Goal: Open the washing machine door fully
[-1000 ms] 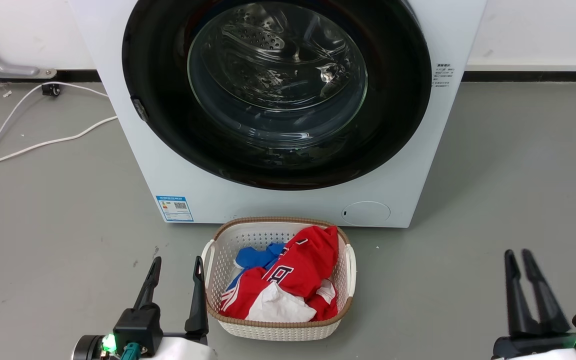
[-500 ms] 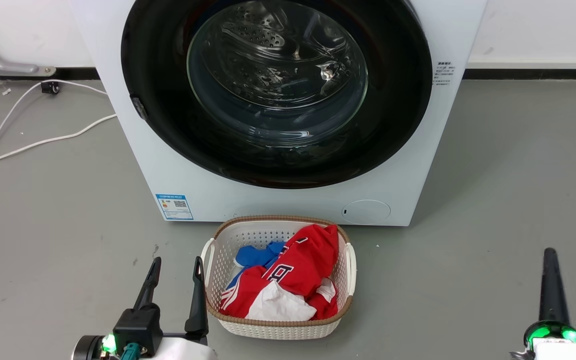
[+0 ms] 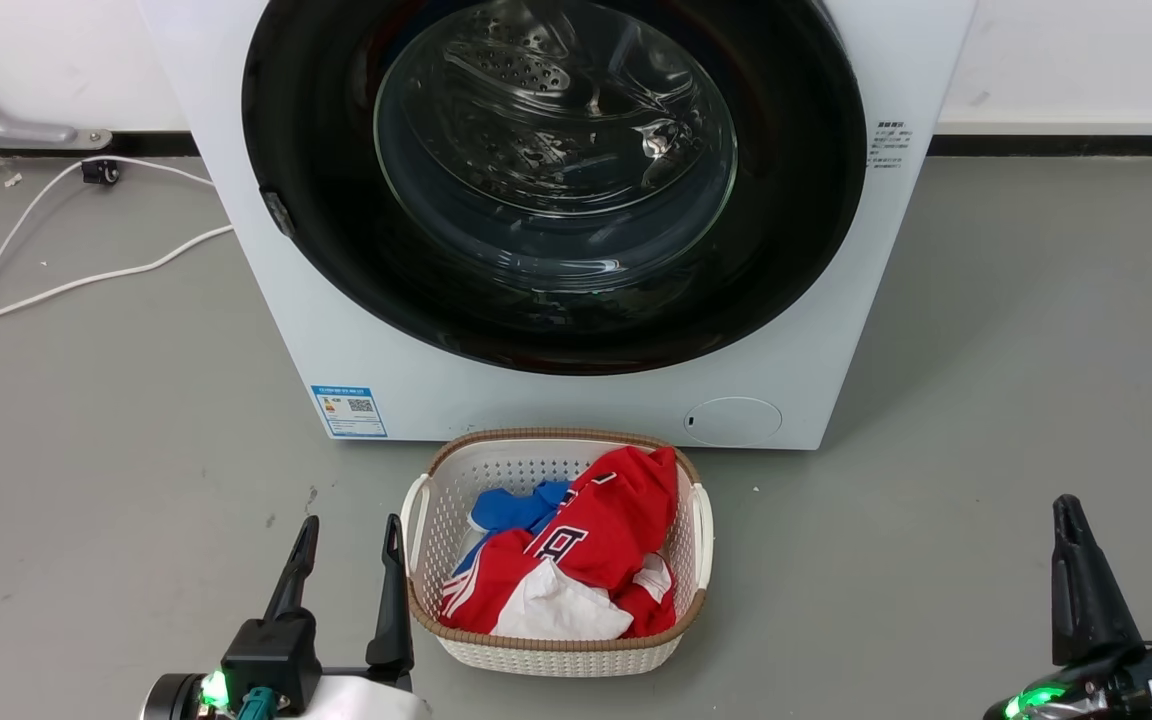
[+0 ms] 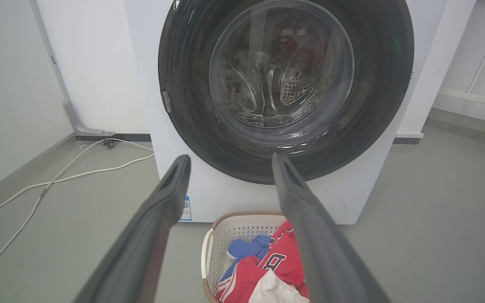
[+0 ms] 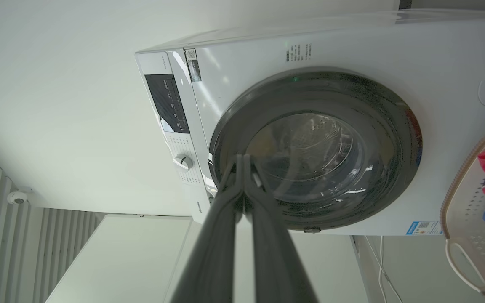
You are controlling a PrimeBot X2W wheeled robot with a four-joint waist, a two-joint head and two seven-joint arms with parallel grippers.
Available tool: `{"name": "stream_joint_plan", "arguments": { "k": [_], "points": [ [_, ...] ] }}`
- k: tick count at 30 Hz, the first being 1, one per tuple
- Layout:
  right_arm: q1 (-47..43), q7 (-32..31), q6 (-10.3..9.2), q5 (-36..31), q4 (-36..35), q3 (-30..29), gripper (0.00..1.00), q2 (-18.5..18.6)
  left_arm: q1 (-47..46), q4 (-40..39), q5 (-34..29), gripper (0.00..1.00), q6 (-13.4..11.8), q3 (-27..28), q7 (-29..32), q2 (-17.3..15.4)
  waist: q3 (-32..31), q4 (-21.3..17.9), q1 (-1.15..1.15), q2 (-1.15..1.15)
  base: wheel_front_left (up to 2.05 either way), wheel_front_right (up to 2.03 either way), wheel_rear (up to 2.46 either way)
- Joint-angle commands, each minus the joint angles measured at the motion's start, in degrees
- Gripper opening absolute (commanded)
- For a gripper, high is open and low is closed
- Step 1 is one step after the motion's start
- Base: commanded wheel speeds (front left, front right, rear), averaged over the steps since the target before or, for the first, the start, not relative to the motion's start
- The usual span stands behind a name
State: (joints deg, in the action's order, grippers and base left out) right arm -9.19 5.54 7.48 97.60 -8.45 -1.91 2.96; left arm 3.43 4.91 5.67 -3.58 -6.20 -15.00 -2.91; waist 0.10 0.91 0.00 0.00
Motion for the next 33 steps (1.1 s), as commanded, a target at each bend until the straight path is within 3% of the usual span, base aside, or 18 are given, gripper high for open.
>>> {"name": "stream_joint_plan", "arguments": {
  "k": [1,8,20,26,33],
  "points": [
    [-0.68,-2.03,0.02,1.79,-0.48,-0.45,0.0,0.04,0.47,-0.11,-0.19,1.0,-0.13,0.14,-0.28,0.03,0.05,0.01,0.0,0.0,0.0,0.0,0.0],
    [-1.73,-7.53,0.02,1.55,0.86,-2.37,0.0,-0.05,0.25,-0.15,-0.51,1.0,-0.22,0.24,-0.24,0.02,0.22,0.12,0.0,0.0,0.0,0.0,0.0],
    [-0.91,-7.01,0.02,1.38,3.5,-1.4,0.0,-0.09,-0.27,-0.38,-1.55,1.0,-0.49,0.3,-0.23,0.03,0.62,0.46,0.0,0.0,0.0,0.0,0.0],
    [4.65,-7.63,0.02,1.18,6.82,-7.21,0.0,0.5,-1.43,-0.99,-2.06,1.0,-0.52,0.46,-0.23,0.03,2.51,0.95,0.0,0.0,0.0,0.0,0.0],
    [18.51,-10.14,0.02,2.21,15.15,-15.84,0.0,5.19,-4.35,-2.1,-2.94,1.0,-0.3,0.22,-0.23,0.04,7.53,2.34,0.0,0.0,0.0,0.0,0.0]
  ]
}}
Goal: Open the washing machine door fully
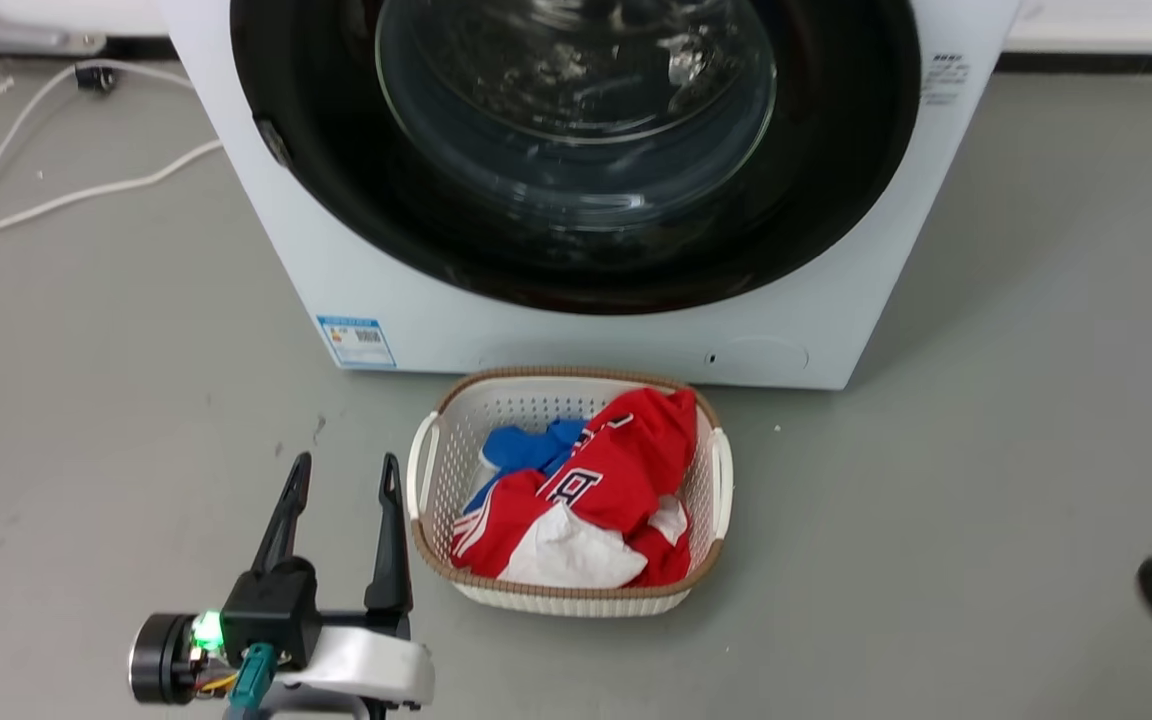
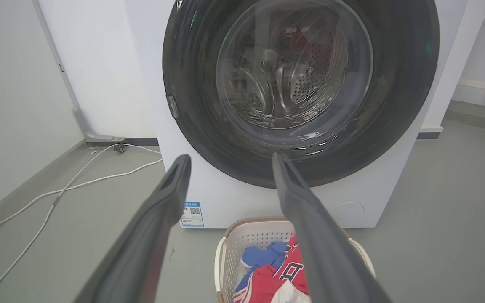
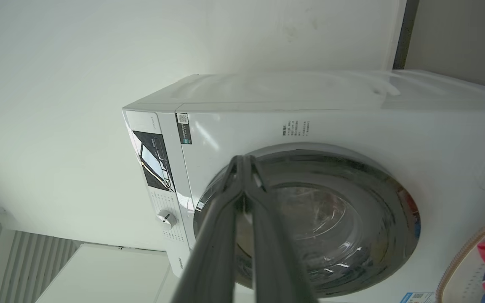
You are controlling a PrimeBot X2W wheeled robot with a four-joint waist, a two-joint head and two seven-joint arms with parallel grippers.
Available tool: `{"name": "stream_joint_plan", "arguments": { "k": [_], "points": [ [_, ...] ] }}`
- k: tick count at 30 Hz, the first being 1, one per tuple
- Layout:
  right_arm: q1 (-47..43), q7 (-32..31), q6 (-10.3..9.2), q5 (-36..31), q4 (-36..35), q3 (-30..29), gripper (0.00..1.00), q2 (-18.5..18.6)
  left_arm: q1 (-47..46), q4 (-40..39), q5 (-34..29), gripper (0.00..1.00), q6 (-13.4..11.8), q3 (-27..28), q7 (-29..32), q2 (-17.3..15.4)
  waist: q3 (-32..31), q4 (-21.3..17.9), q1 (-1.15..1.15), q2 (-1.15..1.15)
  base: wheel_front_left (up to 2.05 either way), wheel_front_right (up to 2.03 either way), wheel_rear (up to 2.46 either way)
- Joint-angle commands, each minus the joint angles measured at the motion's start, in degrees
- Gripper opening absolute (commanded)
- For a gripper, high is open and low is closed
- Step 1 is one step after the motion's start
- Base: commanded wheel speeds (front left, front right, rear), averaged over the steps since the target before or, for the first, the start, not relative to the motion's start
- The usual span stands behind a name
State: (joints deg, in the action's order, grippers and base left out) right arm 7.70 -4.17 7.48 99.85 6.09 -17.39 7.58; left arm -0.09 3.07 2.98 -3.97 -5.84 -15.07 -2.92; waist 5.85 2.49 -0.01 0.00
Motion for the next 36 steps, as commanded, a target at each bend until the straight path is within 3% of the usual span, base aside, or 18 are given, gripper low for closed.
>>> {"name": "stream_joint_plan", "arguments": {
  "k": [1,11,18,26,36],
  "points": [
    [3.86,-0.7,0.02,-0.09,1.93,-1.12,0.0,1.37,-1.41,-0.48,-0.29,1.0,0.05,-0.29,-0.16,0.05,2.7,1.05,0.01,0.0,0.0,0.0,0.0],
    [26.43,-6.79,0.02,-1.51,14.07,-2.71,0.0,11.79,-7.33,-2.52,-0.12,1.0,-0.74,-1.72,-0.16,0.04,12.51,4.14,0.01,0.0,0.0,0.0,0.0],
    [40.18,-11.39,0.02,-5.6,21.14,2.63,0.0,17.96,-10.6,-3.55,0.78,1.0,-1.73,-3.3,-0.16,0.05,18.44,6.48,0.01,0.0,0.0,0.0,0.0],
    [50.07,-17.32,0.02,-10.19,26.08,9.86,0.0,20.88,-13.02,-3.96,1.66,1.0,-2.55,-4.5,-0.16,0.04,22.89,8.49,0.01,0.0,0.0,0.0,0.0],
    [56.37,-22.02,0.02,-14.32,27.12,16.13,0.0,21.07,-14.36,-4.44,2.16,1.0,-3.07,-4.81,-0.16,0.05,26.5,9.4,0.01,0.0,0.0,0.0,0.0]
  ]
}}
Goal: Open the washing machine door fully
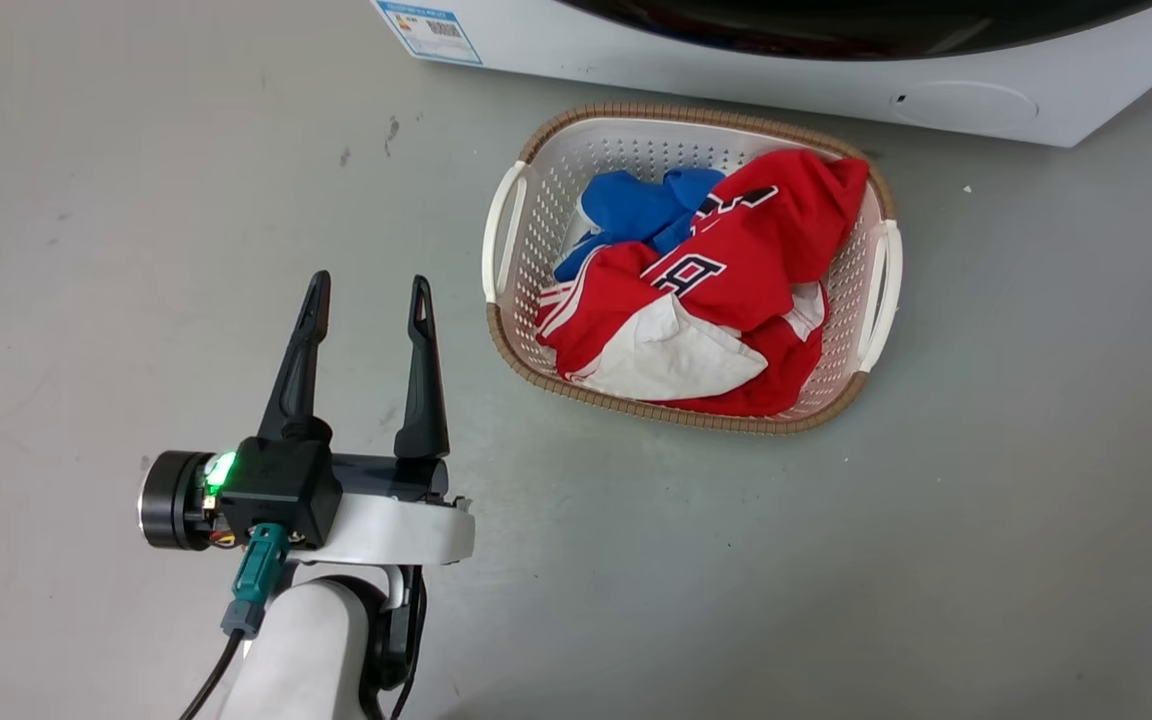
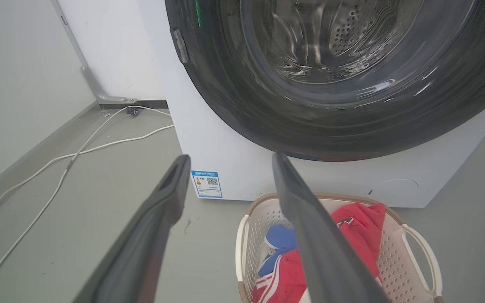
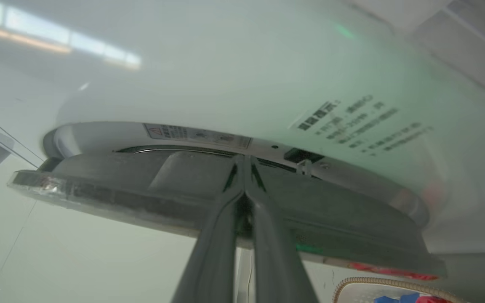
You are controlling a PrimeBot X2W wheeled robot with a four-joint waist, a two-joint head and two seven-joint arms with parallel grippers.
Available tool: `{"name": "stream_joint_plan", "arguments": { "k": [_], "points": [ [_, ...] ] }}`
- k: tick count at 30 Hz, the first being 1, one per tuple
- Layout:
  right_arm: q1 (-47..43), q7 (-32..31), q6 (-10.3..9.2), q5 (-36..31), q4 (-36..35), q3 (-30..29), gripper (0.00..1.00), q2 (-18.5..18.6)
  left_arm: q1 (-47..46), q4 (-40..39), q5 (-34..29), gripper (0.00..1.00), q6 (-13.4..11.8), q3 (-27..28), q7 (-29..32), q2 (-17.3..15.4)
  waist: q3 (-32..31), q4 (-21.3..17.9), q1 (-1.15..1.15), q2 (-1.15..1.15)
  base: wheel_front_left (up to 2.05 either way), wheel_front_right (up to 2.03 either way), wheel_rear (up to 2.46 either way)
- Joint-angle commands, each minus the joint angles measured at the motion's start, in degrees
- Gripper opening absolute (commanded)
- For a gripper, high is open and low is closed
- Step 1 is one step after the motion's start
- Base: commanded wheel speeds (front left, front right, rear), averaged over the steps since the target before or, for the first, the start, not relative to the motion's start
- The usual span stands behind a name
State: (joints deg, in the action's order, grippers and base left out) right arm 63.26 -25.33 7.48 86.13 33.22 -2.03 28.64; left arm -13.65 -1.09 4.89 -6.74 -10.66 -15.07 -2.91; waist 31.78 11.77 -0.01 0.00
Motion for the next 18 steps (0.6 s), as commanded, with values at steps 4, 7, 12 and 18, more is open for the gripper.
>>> {"name": "stream_joint_plan", "arguments": {
  "k": [4,7,12,18],
  "points": [
    [0.95,-2.2,0.02,-1.12,-0.31,2.26,0.0,-0.5,-0.95,-0.37,0.28,1.0,-0.43,0.07,-0.16,0.03,1.1,0.11,0.01,0.0,0.0,0.0,0.0],
    [-1.07,-3.6,0.03,-0.52,-1.67,2.96,0.0,-1.14,-0.88,-0.3,0.22,1.0,-0.68,0.3,-0.16,0.03,1.06,-0.41,0.01,0.0,0.0,0.0,0.0],
    [-4.39,-4.67,0.04,0.4,-5.1,3.6,0.0,-2.41,-0.37,0.12,-0.32,1.0,-0.28,0.86,-0.16,0.03,0.12,-1.57,0.01,0.0,0.0,0.0,0.0],
    [-11.3,-6.21,0.1,2.18,-12.81,4.72,0.0,-4.08,0.19,0.3,-1.41,1.0,0.62,1.77,-0.16,0.03,-1.89,-3.23,0.01,0.0,0.0,0.0,0.0]
  ]
}}
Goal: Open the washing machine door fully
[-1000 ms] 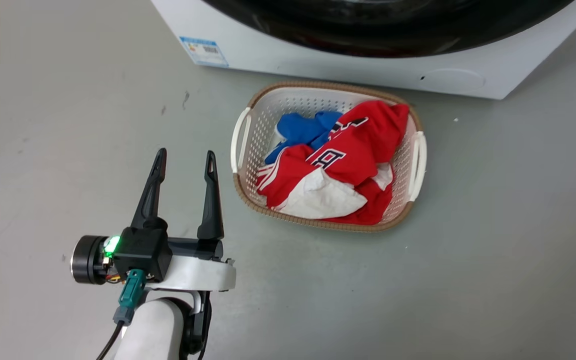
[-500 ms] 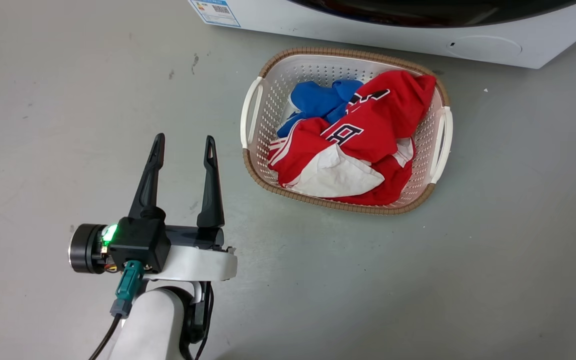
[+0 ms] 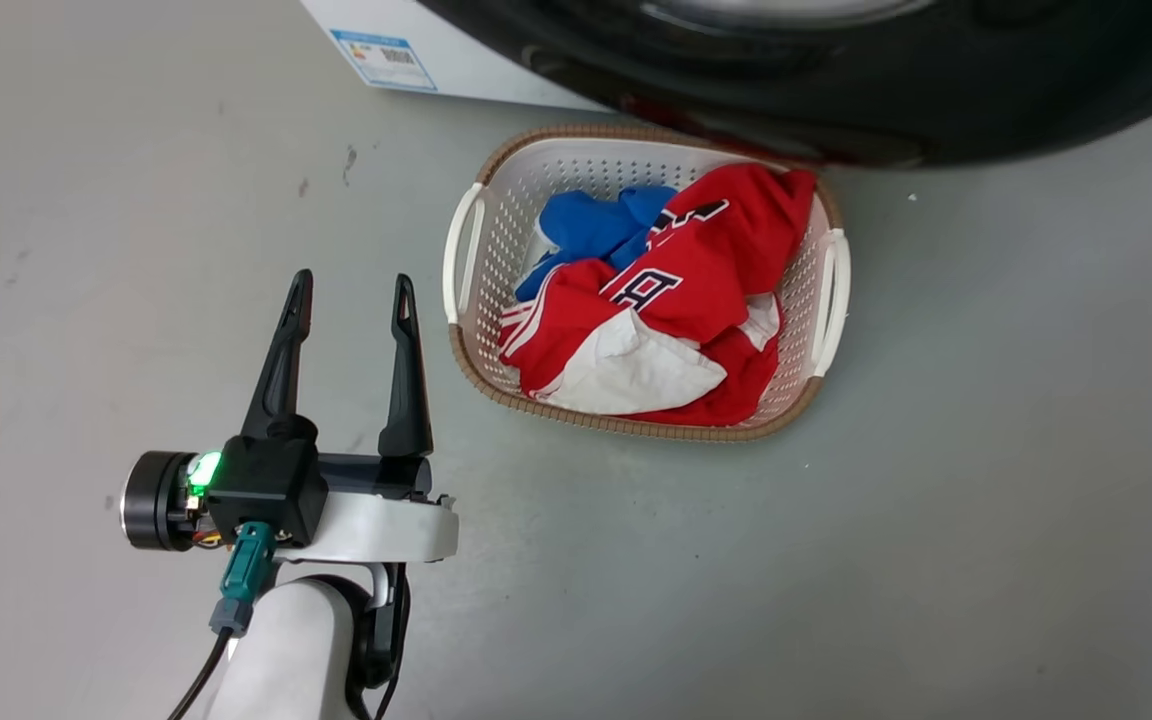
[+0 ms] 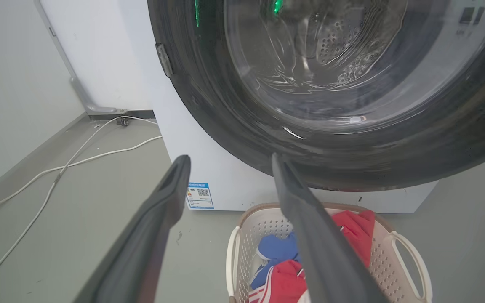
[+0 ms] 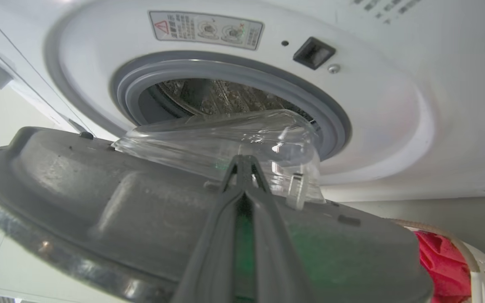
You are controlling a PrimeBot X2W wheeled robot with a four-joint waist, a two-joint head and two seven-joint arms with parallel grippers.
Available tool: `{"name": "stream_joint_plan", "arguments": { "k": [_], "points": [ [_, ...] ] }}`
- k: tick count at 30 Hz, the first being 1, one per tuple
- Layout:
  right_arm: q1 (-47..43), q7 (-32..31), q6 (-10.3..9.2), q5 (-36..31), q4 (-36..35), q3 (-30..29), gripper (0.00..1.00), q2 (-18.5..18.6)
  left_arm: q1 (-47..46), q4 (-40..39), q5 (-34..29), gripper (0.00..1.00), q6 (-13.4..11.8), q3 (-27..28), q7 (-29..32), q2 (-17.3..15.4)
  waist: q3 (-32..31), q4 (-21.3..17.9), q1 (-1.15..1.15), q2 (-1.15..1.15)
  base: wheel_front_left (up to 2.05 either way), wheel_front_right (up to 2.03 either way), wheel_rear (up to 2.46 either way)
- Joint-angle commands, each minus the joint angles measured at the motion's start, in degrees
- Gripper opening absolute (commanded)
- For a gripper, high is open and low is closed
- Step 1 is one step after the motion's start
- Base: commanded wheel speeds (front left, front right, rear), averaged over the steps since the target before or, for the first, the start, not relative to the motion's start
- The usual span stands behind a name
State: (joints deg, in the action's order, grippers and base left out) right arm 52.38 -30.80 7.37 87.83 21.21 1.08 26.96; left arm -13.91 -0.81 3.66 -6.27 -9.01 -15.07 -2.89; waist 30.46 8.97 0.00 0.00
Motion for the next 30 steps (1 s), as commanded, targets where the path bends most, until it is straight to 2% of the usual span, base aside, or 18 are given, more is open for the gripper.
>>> {"name": "stream_joint_plan", "arguments": {
  "k": [1,9,17,29,30],
  "points": [
    [-1.78,-0.79,0.27,0.85,-2.3,1.67,0.0,-2.77,0.62,0.12,-0.44,1.0,0.19,0.33,-0.16,0.02,-1.0,-0.69,0.0,0.0,0.0,0.0,0.0],
    [-14.85,-0.91,0.2,2.04,-14.03,2.03,0.0,-3.8,2.57,0.51,-1.78,1.0,1.3,1.77,-0.16,0.03,-4.49,-2.44,0.0,0.0,0.0,0.0,0.0],
    [-26.68,-1.58,0.2,1.75,-24.55,5.51,0.0,-6.38,4.54,0.81,-2.16,1.0,1.82,2.54,-0.16,0.01,-7.28,-3.23,0.0,0.0,0.0,0.0,0.0],
    [-37.2,-1.22,0.12,0.73,-30.01,12.64,0.0,-10.94,6.11,1.62,-2.46,1.0,2.0,2.03,-0.16,0.01,-11.47,-2.65,0.0,0.0,0.0,0.0,0.0],
    [-39.04,-1.64,0.12,1.2,-30.33,14.78,0.0,-12.38,6.62,1.75,-2.41,1.0,1.85,1.93,-0.16,0.01,-12.56,-2.43,0.0,0.0,0.0,0.0,0.0]
  ]
}}
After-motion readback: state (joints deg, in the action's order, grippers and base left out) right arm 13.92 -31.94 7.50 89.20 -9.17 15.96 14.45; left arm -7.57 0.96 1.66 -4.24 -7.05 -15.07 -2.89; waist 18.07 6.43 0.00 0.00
